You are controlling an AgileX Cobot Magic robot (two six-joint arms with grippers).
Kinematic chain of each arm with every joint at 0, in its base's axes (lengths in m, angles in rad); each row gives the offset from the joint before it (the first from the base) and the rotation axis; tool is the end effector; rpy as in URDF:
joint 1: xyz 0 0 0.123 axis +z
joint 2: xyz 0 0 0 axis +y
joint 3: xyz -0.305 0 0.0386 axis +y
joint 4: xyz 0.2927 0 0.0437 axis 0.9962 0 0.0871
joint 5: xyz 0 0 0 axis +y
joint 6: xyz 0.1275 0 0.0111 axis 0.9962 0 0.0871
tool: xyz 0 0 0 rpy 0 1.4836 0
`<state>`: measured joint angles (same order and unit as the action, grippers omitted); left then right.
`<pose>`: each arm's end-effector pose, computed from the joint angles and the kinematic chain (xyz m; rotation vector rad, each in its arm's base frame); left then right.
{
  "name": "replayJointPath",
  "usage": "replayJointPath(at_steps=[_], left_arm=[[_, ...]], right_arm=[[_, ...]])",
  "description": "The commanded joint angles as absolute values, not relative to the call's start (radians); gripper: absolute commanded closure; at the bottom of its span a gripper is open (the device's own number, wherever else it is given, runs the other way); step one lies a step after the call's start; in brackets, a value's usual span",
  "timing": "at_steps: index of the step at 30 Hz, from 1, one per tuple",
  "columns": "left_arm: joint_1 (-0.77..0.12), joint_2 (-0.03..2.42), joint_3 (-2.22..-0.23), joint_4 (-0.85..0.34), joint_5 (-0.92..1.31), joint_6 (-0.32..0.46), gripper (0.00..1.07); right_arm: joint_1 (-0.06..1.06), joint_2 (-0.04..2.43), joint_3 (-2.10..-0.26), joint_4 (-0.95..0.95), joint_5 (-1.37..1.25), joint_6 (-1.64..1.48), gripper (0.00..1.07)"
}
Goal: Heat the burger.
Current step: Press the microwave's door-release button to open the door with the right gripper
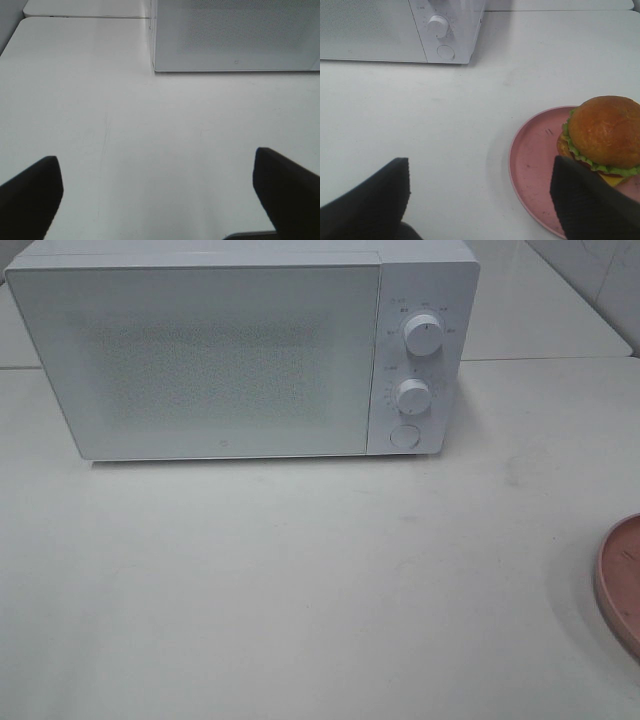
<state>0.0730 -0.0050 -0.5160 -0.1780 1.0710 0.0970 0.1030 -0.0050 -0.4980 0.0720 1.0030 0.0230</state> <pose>0.0418 -0.0169 0.2879 0.0358 2.0222 -0.1049 0.0462 0.0126 0.2883 -0.0804 1.9838 0.1670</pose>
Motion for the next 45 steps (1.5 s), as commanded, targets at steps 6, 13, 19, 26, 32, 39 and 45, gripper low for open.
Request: replayJointPath(at_steps=[6,13,19,26,32,39,45], left_arm=[[0.074,-0.03,-0.515,-0.186,1.071,0.091,0.08],[0.074,-0.03,-0.515,-0.186,1.071,0.091,0.08],[0.074,-0.03,-0.515,-0.186,1.071,0.091,0.08],[0.074,-0.03,-0.515,-0.186,1.071,0.091,0.08],[0.074,-0.03,-0.515,-0.186,1.071,0.091,0.08],[0.074,-0.03,-0.515,-0.186,1.071,0.091,0.08],[0.074,-0.03,-0.515,-0.186,1.071,0.091,0.08]], right_arm=[[0.096,0.009,-0.536,0.07,0.985,0.026,0.32],[0.096,0.109,-0.543,0.07,0.886,0.026,0.32],[0.096,0.188,-0.543,0.07,0.825,0.025,0.32],[0.096,0.311,-0.543,0.07,0.72,0.025,0.32],[0.096,0.412,-0.537,0.07,0.605,0.025,0.32],[0.096,0.497,-0.537,0.07,0.478,0.025,0.32],[0.096,0.578,-0.537,0.07,0.336,0.025,0.32]])
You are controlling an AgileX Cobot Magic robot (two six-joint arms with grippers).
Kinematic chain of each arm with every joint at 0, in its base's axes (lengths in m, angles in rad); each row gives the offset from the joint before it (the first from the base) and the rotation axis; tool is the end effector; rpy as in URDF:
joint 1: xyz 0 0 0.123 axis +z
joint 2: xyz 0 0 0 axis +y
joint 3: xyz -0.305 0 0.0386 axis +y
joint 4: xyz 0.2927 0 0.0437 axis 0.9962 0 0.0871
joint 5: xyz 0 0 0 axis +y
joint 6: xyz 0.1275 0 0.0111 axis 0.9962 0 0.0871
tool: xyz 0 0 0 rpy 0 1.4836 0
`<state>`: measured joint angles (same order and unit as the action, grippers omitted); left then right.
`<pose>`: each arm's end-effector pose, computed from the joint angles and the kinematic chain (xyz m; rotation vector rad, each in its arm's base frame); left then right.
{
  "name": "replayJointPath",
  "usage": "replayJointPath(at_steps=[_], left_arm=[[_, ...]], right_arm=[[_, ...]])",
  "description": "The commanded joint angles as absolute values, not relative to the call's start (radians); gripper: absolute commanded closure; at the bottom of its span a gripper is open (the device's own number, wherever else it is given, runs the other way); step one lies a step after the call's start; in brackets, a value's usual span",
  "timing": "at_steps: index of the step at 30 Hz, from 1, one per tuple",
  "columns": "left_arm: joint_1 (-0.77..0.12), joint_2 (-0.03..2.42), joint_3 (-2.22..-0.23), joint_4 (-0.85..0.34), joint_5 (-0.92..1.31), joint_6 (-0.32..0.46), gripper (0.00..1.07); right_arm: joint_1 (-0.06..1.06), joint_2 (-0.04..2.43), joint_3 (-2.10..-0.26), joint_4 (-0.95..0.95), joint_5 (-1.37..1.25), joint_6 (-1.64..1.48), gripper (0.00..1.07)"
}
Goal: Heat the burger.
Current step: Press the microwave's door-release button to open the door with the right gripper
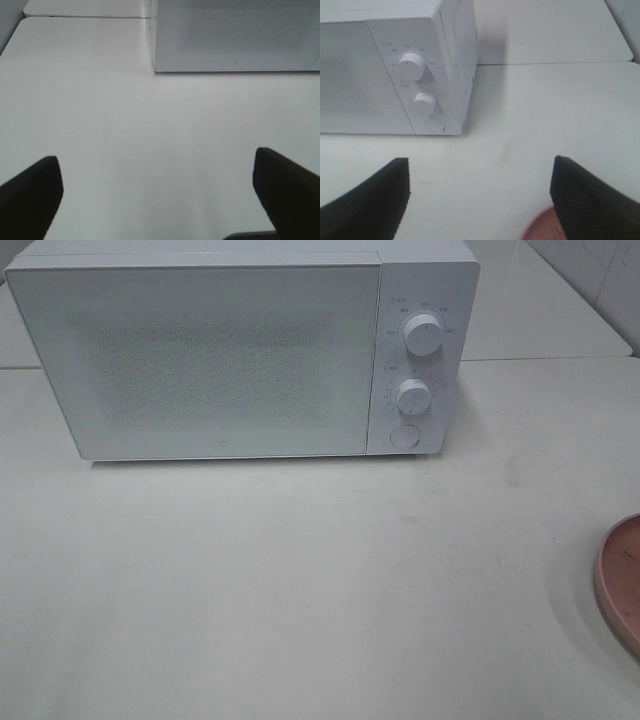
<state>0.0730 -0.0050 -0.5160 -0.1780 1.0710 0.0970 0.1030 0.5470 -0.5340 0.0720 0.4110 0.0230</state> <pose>0.0418 -0.0169 0.2879 0.0358 2.0222 -0.1049 0.1723 0.0215 0.3123 -0.0328 1.9093 0.1573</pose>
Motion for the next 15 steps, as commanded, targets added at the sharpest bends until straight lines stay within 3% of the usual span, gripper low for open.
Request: replayJointPath(at_steps=[1,15], left_arm=[[0.074,-0.03,-0.515,-0.186,1.071,0.091,0.08],[0.074,-0.03,-0.515,-0.186,1.071,0.091,0.08]], right_arm=[[0.096,0.605,-0.537,0.07,0.295,0.025,0.32],[0.096,0.841,-0.537,0.07,0.017,0.025,0.32]])
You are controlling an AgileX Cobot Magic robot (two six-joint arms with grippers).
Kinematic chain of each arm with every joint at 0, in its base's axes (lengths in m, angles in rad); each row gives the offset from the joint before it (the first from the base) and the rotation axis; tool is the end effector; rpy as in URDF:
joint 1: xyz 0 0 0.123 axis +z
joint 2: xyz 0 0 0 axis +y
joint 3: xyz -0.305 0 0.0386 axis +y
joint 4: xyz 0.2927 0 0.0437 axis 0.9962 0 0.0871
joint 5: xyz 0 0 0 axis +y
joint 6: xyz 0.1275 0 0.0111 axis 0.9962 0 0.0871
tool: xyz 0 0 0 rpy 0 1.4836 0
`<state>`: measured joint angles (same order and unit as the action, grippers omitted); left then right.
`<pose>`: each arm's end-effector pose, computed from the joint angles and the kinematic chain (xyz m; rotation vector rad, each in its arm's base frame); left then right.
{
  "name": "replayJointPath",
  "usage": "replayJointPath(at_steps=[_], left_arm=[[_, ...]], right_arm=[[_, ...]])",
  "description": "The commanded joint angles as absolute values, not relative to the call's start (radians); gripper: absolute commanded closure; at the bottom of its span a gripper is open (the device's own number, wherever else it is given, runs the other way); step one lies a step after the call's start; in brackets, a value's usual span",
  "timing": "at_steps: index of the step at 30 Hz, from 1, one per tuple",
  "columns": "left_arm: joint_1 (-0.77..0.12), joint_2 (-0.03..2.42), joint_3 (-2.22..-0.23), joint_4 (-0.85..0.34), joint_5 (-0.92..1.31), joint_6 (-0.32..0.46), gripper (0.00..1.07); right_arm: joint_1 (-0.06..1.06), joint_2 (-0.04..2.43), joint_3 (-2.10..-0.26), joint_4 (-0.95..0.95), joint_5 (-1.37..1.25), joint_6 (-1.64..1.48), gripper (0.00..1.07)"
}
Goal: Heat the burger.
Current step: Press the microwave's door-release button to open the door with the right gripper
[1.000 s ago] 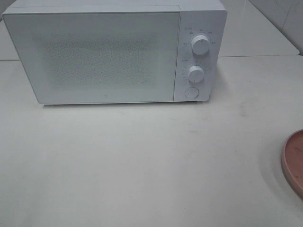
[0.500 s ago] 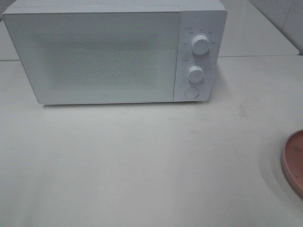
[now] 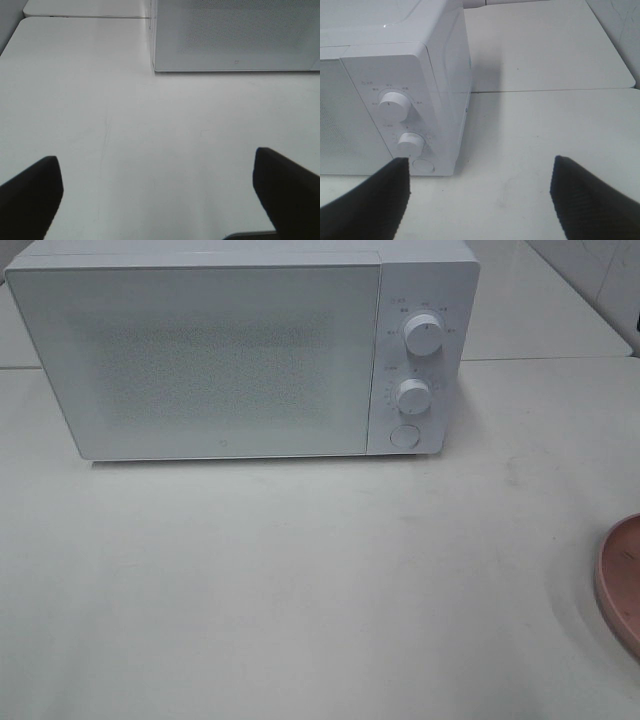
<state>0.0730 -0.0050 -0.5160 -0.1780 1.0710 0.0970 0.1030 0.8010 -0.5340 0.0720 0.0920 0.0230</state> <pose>0.0418 -0.0169 0.2879 0.0358 2.0222 -0.1049 0.2313 0.0248 0.2994 -0.0123 1.8447 0.1444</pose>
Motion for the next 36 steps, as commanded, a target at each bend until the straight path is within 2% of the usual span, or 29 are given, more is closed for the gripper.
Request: replayJointPath(at_steps=[1,12,17,22,36], left_arm=[[0.074,-0.03,-0.515,-0.186,1.071,0.091,0.08],[0.074,-0.03,-0.515,-0.186,1.071,0.091,0.08],[0.074,-0.03,-0.515,-0.186,1.071,0.091,0.08],[0.074,-0.03,-0.515,-0.186,1.071,0.091,0.08],[0.074,-0.03,-0.515,-0.186,1.071,0.091,0.08]], right_arm=[[0.096,0.841,-0.537,0.07,0.017,0.025,0.32],[0.097,1.028,-0.537,0.063,-0.251,0.0,0.32],[0.106,1.098,-0.478,0.09,-0.459,0.0,0.32],[0.195,1.151,-0.439,0.186,-0.565,-0.112,0.32],[0.494,1.336,-0.391,0.606,-0.885,-0.383,0.32]])
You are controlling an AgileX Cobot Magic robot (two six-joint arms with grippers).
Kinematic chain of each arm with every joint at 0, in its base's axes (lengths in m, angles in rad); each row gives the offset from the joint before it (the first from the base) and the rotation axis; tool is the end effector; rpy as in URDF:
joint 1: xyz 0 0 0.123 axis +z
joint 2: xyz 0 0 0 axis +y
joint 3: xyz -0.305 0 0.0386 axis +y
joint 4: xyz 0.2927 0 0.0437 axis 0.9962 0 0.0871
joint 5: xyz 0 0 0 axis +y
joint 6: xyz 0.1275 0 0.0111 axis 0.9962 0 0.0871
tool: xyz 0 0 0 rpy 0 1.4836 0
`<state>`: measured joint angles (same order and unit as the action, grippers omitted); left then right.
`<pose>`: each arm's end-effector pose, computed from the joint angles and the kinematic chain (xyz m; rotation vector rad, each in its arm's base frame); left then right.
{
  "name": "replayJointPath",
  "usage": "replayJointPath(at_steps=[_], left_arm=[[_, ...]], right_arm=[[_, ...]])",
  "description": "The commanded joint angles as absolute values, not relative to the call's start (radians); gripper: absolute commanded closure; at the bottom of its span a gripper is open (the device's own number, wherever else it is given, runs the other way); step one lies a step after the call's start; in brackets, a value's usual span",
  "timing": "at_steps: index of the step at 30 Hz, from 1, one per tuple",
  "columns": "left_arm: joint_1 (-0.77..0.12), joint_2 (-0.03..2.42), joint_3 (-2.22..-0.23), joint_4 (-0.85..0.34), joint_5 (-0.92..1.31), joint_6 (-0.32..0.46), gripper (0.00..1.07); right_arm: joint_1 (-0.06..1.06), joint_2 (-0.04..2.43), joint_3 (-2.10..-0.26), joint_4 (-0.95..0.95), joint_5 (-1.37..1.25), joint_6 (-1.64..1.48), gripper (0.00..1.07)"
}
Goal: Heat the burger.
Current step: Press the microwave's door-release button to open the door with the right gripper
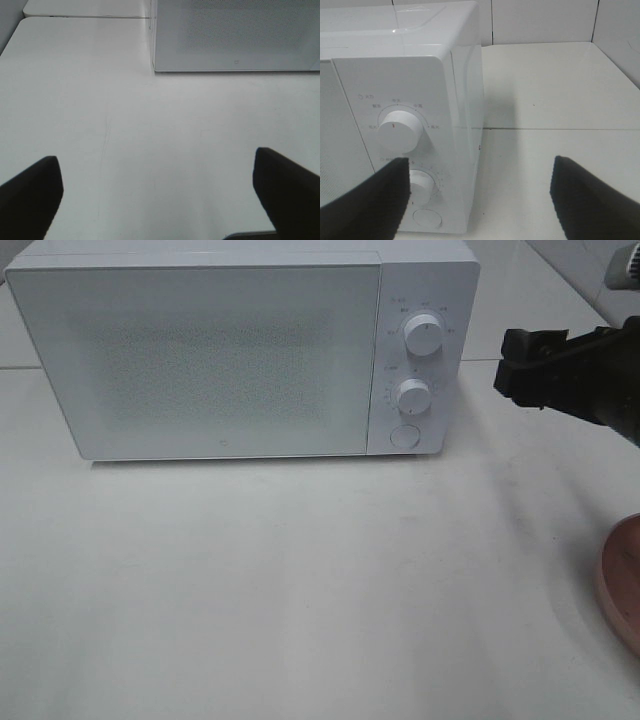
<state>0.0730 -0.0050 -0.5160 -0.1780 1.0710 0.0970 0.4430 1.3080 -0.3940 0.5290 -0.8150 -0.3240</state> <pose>0.0418 -0.0169 0.2879 0.0358 2.0222 -0.1049 0.2821 0.0818 0.2123 -0.0328 1.6502 0.0698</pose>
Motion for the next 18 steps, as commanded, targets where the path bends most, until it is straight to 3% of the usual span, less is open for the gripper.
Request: replayJointPath(at_steps=[1,11,18], left_arm=[[0.074,-0.03,-0.515,-0.186,1.071,0.091,0.08],[0.074,-0.03,-0.515,-0.186,1.071,0.091,0.08],[0.074,-0.03,-0.515,-0.186,1.071,0.091,0.08]], right_arm=[[0.539,1.366,-0.391,0.656,-0.931,-0.399,0.32],[0.735,1.513,-0.391,0.819,-1.087,-0.428,0.32],[0.81,1.598,-0.391,0.882,-1.138,-0.42,0.32]])
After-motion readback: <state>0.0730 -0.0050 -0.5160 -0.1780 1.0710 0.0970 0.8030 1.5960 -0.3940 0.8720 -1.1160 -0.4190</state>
